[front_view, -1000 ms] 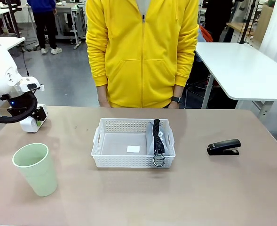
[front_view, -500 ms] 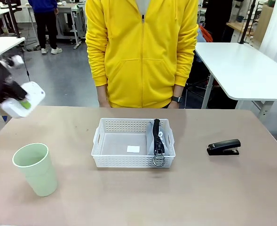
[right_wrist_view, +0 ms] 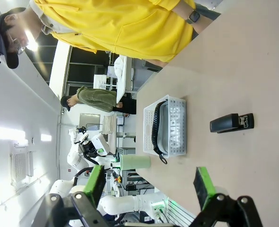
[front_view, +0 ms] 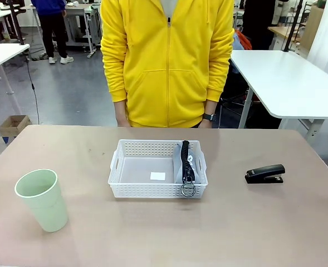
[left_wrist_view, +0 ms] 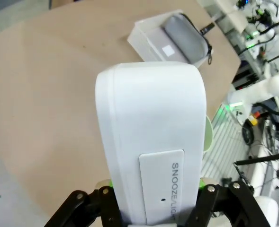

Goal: Efficiently arrange items inside the basket to fit them all.
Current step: Pick up the Digital clock and place it inside the Organizing basket.

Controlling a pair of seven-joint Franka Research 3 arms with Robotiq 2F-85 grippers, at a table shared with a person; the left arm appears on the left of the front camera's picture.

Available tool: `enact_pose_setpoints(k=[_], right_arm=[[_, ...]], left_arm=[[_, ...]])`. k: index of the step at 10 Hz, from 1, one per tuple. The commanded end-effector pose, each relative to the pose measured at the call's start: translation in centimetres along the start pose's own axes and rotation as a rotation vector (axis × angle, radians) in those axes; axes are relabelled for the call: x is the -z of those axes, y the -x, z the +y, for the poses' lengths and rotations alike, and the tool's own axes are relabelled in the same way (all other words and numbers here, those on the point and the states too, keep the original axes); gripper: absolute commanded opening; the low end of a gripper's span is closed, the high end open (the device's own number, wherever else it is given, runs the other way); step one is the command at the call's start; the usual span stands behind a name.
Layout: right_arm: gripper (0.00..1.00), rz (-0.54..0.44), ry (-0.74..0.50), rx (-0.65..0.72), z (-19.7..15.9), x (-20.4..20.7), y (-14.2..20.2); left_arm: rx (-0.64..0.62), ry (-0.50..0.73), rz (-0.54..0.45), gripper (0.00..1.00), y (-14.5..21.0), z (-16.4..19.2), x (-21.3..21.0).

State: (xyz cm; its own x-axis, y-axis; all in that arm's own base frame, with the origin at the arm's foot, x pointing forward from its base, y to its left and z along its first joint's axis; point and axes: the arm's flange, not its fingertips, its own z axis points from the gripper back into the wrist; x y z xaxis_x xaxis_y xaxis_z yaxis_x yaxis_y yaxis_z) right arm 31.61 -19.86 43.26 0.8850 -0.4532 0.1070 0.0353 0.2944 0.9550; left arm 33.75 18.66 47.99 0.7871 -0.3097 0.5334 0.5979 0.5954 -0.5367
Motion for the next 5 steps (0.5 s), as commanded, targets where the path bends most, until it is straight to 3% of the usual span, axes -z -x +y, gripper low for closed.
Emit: enact_pose_setpoints(k=[1, 4, 5], right_arm=[[1.0, -0.005, -0.013, -0.017, 0.03, 0.02, 0.11], [1.0, -0.005, -0.013, -0.017, 0.03, 0.02, 0.11], [1.0, -0.005, -0.013, -0.017, 0.03, 0.02, 0.11]], left_arm=[[0.004, 0.007, 0.023, 0.0, -1.03, -0.22, 0.36], [0.004, 0.007, 0.023, 0.0, -1.03, -0.22, 0.36], [0.005, 0.005, 0.017, 0.55, -0.48, 0.01, 0.52]])
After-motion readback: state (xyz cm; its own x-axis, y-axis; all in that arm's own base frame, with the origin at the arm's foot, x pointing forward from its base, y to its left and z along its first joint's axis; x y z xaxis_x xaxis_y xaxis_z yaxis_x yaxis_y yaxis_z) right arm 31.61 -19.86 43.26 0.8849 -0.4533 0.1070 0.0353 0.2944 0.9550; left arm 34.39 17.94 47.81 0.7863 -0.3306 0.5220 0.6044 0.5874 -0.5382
